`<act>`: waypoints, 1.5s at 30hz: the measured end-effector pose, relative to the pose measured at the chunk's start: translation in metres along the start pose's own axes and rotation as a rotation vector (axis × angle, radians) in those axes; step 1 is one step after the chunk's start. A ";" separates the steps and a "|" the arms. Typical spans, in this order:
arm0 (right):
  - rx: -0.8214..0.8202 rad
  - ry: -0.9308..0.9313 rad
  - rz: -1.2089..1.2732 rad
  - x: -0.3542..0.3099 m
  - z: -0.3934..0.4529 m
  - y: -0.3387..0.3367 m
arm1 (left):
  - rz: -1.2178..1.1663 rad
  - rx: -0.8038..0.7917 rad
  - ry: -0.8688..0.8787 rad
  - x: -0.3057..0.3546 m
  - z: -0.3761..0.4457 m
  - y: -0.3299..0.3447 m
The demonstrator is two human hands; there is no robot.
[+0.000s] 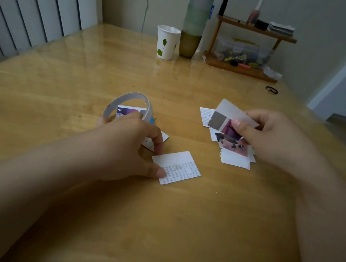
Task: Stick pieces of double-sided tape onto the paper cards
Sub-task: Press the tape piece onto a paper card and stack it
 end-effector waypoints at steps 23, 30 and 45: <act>-0.343 -0.011 -0.047 -0.040 -0.025 0.042 | -0.053 -0.107 -0.041 -0.001 -0.001 -0.006; -0.305 -0.021 -0.098 -0.042 -0.026 0.045 | -0.020 -0.058 -0.042 -0.001 -0.001 -0.007; -0.288 -0.036 -0.157 -0.045 -0.029 0.046 | -0.029 -0.066 -0.083 -0.001 -0.001 -0.008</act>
Point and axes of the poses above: each hand's wrist, its own z-axis towards the middle knuckle, its own y-axis out of the palm, x = y × z, the point moved 2 cm from there along z, towards the middle knuckle, and after that the axes turned 12 degrees about -z, right-handed, at the moved point
